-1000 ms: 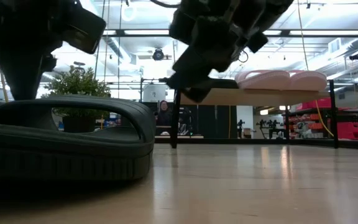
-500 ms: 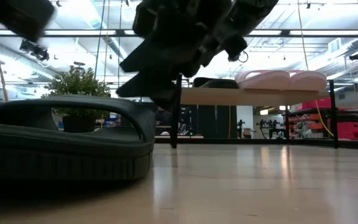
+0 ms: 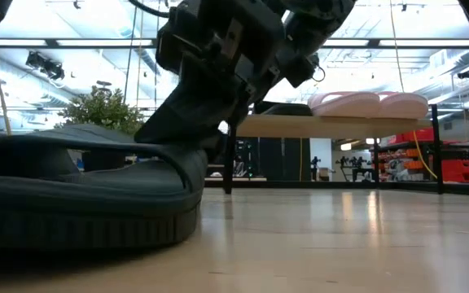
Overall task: Pick and place slides into the shelf
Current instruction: Put the black slipper on the shelf
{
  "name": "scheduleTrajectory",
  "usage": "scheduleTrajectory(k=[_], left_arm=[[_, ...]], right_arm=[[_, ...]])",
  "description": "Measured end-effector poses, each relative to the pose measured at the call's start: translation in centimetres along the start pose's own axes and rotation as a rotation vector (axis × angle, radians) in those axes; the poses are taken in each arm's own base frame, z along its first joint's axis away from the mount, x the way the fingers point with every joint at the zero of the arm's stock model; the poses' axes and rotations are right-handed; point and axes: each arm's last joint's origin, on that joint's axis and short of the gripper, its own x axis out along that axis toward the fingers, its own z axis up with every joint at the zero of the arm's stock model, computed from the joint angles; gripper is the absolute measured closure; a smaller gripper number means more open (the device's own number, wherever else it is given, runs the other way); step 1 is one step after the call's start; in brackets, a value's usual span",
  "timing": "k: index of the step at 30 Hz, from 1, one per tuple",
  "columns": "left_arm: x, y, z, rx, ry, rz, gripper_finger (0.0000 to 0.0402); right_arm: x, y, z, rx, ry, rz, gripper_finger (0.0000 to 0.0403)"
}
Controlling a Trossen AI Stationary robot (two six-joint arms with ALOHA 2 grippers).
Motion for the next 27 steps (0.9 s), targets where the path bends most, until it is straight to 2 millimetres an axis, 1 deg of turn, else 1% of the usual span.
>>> scheduleTrajectory(k=[1,2,6,11,14,20,24,27], left_arm=[[0.0,0.0,0.0,-0.003,-0.007,-0.002,0.0300],[0.0,0.0,0.0,-0.005,-0.016,-0.006,0.0301],[0.0,0.0,0.1,-0.011,-0.043,-0.013,0.0308],[0.0,0.0,0.1,-0.013,-0.065,-0.018,0.0316],[0.0,0.0,0.2,-0.014,-0.071,-0.019,0.0320],[0.0,0.0,0.2,-0.016,-0.077,-0.020,0.0322],[0.0,0.0,0.2,-0.021,-0.083,-0.022,0.0326],[0.0,0.0,0.2,-0.020,-0.088,-0.022,0.0329]], right_arm=[[-0.3,0.1,0.2,-0.002,0.001,0.005,0.0377],[-0.6,0.3,0.4,-0.010,-0.005,0.005,0.0385],[-2.1,1.1,1.2,-0.040,-0.006,-0.015,0.0391],[-5.1,2.4,2.7,-0.083,-0.015,-0.035,0.0396],[-6.9,3.4,3.2,-0.102,-0.003,-0.031,0.0396],[-11.6,6.0,4.6,-0.140,-0.019,-0.042,0.0396],[-14.9,6.9,4.5,-0.105,0.033,-0.042,0.0396],[-17.2,7.1,4.1,-0.058,0.085,0.005,0.0396]])
